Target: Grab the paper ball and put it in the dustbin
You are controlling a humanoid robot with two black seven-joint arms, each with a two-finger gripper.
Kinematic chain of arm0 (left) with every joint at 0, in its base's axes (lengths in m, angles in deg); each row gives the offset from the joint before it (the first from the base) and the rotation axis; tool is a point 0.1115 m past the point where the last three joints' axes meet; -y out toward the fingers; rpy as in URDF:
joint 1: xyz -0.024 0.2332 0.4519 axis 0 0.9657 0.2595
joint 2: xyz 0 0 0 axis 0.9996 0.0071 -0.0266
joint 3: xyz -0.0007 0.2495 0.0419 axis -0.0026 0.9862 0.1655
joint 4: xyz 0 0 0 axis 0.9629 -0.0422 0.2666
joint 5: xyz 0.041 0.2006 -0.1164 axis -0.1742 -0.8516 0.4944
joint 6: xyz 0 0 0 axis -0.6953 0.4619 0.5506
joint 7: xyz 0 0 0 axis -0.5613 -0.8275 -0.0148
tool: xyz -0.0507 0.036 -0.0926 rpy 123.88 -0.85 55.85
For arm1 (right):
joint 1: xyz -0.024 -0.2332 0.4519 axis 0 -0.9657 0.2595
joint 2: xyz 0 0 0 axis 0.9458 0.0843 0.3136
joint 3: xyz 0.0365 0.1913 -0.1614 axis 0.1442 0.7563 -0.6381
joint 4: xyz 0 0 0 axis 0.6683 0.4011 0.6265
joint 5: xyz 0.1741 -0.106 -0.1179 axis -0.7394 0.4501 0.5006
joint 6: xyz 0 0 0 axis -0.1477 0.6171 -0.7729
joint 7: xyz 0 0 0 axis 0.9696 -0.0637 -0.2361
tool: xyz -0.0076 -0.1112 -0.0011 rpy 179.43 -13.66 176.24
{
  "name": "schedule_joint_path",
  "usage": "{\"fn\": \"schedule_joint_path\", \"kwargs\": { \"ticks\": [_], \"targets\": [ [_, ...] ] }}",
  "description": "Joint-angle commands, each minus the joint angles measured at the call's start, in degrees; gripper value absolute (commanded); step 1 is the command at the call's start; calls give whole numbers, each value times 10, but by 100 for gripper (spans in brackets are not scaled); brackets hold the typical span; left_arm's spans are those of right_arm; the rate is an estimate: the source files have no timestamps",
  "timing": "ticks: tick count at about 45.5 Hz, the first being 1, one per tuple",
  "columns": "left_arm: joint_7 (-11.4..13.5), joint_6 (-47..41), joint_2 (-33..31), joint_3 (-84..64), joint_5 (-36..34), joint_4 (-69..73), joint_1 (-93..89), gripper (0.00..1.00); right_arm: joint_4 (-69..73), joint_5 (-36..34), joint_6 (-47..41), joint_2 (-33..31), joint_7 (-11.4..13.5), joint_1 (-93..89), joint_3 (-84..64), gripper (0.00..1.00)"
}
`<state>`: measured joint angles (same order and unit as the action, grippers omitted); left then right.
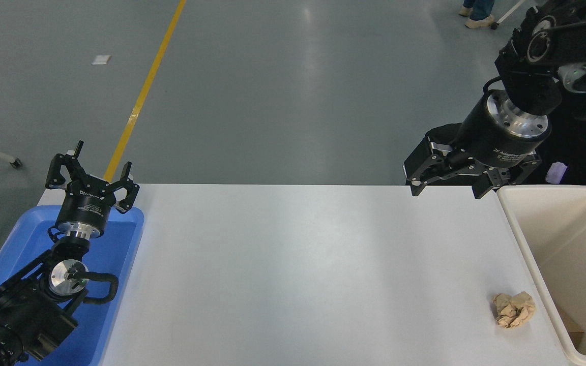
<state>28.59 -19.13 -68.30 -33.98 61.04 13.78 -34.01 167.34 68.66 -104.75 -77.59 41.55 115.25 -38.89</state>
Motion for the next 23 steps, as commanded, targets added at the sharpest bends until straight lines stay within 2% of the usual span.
{"fn": "schedule_joint_path", "kwargs": {
  "ticks": [1, 23],
  "targets": [
    [0, -1, 0, 1, 0, 0, 0, 99, 0, 1, 0, 0, 0, -2, 0, 100],
    [0, -1, 0, 0, 1, 0, 0, 99, -1, 1, 0, 1, -1, -15, 4, 100]
  ]
}}
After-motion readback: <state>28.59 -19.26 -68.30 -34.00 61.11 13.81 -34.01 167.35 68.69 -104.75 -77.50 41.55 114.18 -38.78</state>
